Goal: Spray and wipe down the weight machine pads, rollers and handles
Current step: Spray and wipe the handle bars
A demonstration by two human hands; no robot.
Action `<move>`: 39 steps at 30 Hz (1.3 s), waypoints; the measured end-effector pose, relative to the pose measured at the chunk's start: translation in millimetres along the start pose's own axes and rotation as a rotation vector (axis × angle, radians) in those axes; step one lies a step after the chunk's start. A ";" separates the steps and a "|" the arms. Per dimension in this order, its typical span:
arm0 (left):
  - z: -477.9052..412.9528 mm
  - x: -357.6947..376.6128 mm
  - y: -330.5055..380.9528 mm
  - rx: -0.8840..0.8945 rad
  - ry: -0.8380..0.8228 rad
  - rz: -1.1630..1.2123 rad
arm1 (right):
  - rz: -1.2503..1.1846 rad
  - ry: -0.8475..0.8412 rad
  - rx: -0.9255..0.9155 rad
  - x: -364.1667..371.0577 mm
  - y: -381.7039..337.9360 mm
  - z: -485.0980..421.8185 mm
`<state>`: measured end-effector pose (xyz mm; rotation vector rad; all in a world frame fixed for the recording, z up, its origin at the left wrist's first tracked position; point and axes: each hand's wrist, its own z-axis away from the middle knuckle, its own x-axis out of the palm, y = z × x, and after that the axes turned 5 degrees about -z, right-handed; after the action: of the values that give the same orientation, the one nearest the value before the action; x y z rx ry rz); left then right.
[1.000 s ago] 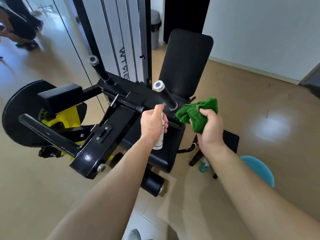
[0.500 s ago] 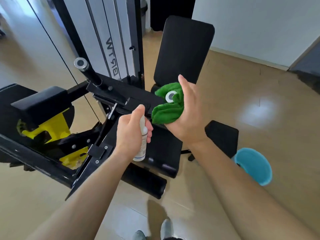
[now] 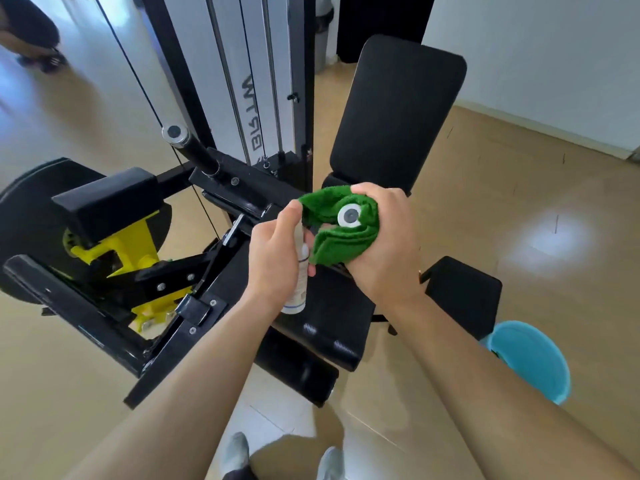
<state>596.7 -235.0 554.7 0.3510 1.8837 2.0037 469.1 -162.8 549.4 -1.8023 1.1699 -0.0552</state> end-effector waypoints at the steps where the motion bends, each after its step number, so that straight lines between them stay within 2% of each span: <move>1: -1.9 -0.4 1.8 -0.006 0.002 0.000 | 0.020 -0.019 0.017 1.5 5.8 -1.6; 6: -8.9 -6.6 13.7 -0.028 -0.051 -0.037 | 0.199 -0.150 0.189 1.1 32.0 4.8; 10: -8.9 -14.5 20.0 -0.015 -0.131 -0.078 | 0.075 -0.134 0.331 -10.1 29.3 24.4; 13: -10.3 -19.7 22.2 -0.014 -0.194 -0.099 | -0.294 0.093 0.486 -19.6 -5.1 33.4; 16: -13.2 -25.1 23.0 -0.034 -0.241 -0.098 | -0.562 0.484 0.651 -29.3 -32.8 40.0; 17: -14.5 -26.3 23.6 -0.041 -0.254 -0.098 | -0.613 0.579 0.731 -32.1 -37.6 41.5; 19: -16.4 -28.4 24.8 -0.046 -0.273 -0.103 | -0.881 0.753 0.944 -32.0 -49.8 43.6; 21: -18.0 -30.3 25.5 -0.048 -0.293 -0.103 | -1.065 0.853 1.179 -24.9 -59.4 48.2; 23: -19.8 -34.3 25.0 -0.058 -0.308 -0.098 | -1.208 0.855 1.303 -7.4 -73.4 50.0; 26: -21.8 -42.4 23.2 -0.061 -0.316 -0.097 | -1.537 0.861 1.294 19.2 -77.5 31.4; 31: -26.6 -56.4 21.8 -0.076 -0.289 -0.134 | -1.916 1.073 1.163 44.6 -63.1 -7.7; 34: -28.1 -60.7 22.4 -0.062 -0.293 -0.163 | -1.955 1.169 1.101 56.3 -46.4 -4.7; 37: -28.3 -60.5 23.5 -0.047 -0.295 -0.180 | -1.899 1.250 1.128 54.4 -37.0 -4.2; 39: -27.5 -59.3 23.3 -0.044 -0.300 -0.179 | -1.897 1.246 1.162 49.1 -48.1 -7.9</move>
<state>636.4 -286.1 579.9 0.4282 1.6235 1.7622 524.8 -199.6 567.8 -0.9342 -0.4775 -2.4847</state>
